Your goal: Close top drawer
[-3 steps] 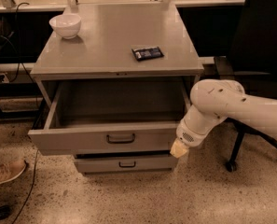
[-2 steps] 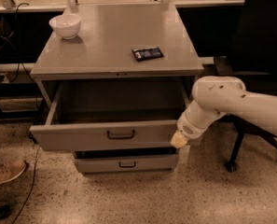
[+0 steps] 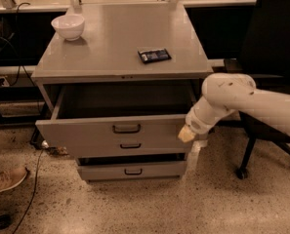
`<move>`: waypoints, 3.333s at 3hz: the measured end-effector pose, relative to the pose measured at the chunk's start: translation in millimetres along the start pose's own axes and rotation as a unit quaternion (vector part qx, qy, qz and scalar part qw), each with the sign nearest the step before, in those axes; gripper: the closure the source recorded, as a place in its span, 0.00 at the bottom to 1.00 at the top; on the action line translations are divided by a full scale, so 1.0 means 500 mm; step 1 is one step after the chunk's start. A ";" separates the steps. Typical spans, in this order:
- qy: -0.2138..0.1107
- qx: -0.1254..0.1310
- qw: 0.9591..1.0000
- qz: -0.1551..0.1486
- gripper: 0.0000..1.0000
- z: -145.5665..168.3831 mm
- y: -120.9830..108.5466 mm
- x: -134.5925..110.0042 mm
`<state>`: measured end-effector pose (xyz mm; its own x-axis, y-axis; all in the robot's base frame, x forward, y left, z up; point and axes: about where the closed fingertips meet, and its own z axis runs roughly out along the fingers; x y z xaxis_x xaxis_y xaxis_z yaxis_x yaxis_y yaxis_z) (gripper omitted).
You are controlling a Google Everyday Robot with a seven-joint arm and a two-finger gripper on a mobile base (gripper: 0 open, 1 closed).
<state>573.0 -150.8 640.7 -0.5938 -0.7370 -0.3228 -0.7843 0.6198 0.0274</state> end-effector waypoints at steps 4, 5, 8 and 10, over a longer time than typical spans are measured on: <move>-0.110 0.096 0.988 0.054 1.00 -0.025 -0.198 -0.097; -0.135 0.117 0.982 0.061 1.00 -0.042 -0.219 -0.113; -0.147 0.118 0.980 0.065 1.00 -0.042 -0.228 -0.119; -0.147 0.118 0.980 0.065 1.00 -0.042 -0.228 -0.119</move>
Offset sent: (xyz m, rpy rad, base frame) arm 0.1375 -0.0380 0.0146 0.0815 -0.2188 -0.1852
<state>693.9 -183.4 676.5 -0.5813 -0.5593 -0.5910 -0.6207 0.7744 -0.1224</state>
